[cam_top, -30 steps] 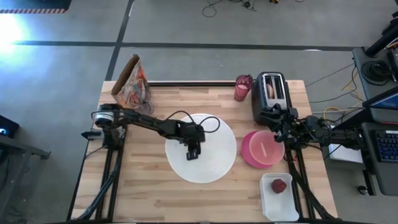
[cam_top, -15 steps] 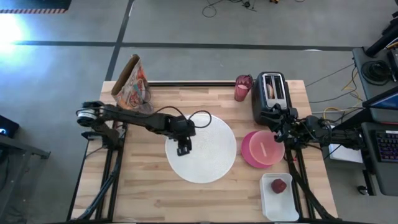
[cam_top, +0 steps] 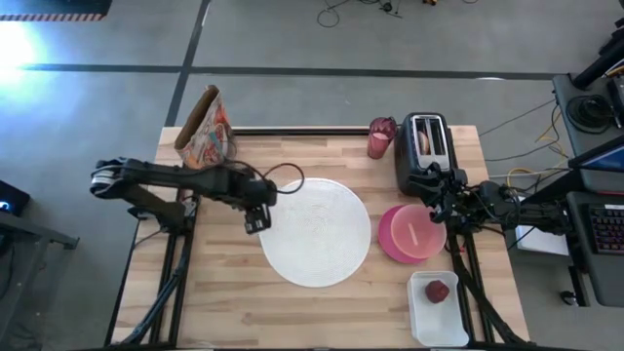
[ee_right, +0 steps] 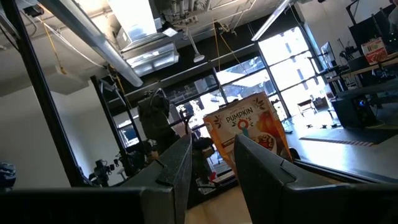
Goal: Arrange a breakfast setting
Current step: Move the transparent cup with the spoon to the top of the placemat
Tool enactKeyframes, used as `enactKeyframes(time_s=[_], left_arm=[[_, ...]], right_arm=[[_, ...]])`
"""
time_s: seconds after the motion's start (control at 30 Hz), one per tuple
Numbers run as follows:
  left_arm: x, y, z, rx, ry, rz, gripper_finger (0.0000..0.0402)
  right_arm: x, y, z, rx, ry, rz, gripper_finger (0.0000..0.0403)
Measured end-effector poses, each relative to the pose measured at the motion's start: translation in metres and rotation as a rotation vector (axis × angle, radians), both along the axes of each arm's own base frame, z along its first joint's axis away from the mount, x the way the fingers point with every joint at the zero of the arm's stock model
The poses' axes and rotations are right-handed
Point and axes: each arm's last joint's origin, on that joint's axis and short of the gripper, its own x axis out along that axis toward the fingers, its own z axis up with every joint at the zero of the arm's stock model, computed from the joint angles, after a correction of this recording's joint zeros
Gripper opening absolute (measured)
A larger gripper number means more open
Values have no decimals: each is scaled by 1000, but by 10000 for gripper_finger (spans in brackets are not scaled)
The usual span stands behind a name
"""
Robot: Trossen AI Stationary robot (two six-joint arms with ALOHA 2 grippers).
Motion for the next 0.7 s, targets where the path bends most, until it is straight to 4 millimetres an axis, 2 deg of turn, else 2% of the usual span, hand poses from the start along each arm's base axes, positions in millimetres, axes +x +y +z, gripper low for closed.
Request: enactKeyframes(time_s=[0.27,0.7], left_arm=[[-26,27,17,21,-19,228,201],[-44,70,20,31,25,330,201]], right_arm=[[0,0,0,0,0,0,112],[0,0,0,0,0,0,112]])
